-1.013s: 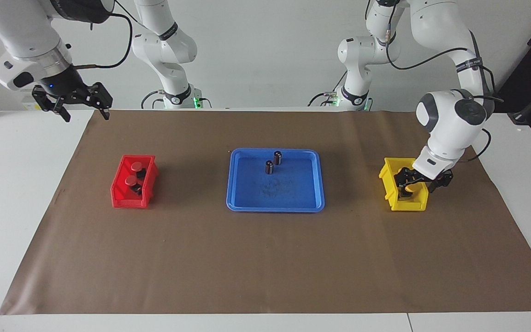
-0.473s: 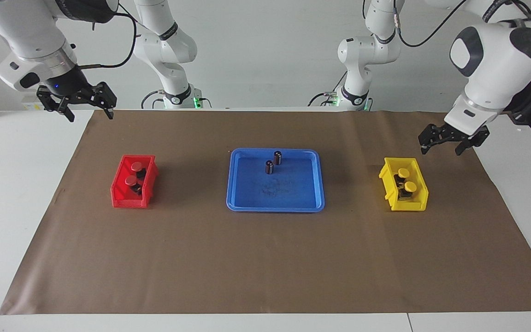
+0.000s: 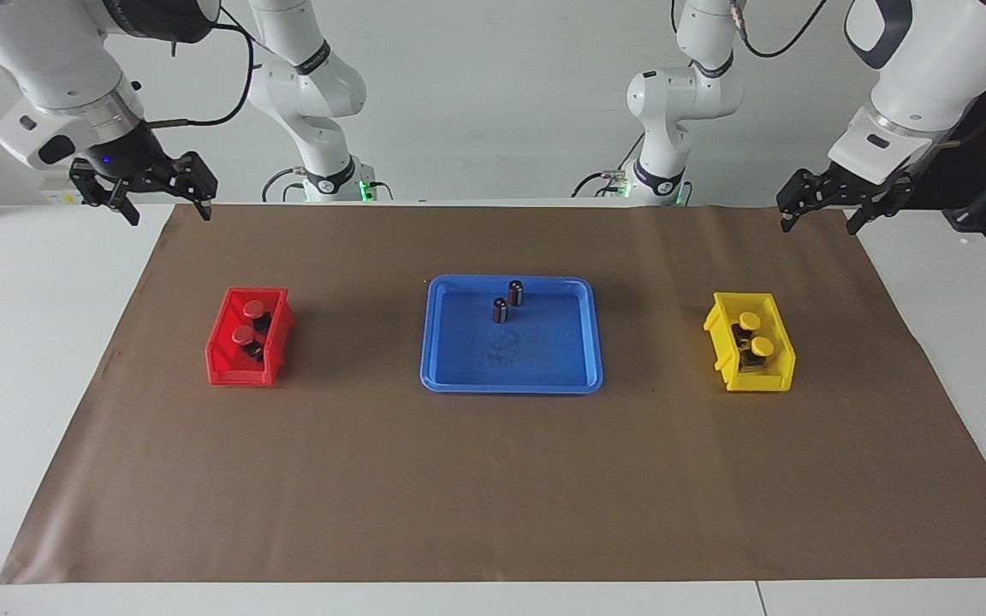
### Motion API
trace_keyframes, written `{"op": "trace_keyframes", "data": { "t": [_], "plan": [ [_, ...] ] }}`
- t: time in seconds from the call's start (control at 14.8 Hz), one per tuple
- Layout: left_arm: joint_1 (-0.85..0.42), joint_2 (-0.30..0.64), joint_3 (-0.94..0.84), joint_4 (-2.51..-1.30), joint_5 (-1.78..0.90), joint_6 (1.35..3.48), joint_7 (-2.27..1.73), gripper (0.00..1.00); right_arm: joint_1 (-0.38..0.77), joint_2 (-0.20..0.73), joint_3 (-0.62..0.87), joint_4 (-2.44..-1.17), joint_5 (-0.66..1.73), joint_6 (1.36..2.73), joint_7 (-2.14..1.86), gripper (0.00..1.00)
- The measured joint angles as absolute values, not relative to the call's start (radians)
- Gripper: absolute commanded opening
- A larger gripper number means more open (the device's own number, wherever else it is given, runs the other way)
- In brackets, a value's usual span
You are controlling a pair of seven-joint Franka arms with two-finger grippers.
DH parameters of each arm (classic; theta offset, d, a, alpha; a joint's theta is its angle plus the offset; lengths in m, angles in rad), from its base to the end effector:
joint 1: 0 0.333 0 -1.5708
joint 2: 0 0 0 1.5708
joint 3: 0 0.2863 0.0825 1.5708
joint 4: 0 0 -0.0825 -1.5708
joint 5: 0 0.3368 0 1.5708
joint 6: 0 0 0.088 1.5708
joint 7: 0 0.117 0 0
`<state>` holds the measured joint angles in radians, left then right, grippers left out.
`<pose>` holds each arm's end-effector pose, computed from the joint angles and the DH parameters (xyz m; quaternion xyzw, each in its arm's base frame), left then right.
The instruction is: Sort red and yellow buttons by color
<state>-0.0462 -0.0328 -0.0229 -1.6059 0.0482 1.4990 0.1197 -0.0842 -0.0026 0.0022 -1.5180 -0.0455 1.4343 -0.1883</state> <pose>0.4884 -0.0280 0.5805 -0.9946 0.0933 0.0376 0.0235 0.4896 -0.0461 0.5969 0.9976 0.0509 -0.0432 0.0170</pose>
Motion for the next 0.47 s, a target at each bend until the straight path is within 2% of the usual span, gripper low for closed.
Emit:
{"op": "trace_keyframes", "data": {
  "t": [0.47],
  "plan": [
    [-0.044, -0.033, -0.011, -1.607, 0.048, 1.499, 0.12, 1.0, -0.084, -0.003, 0.004, -1.518, -0.045, 1.434, -0.188, 1.0]
  ]
}}
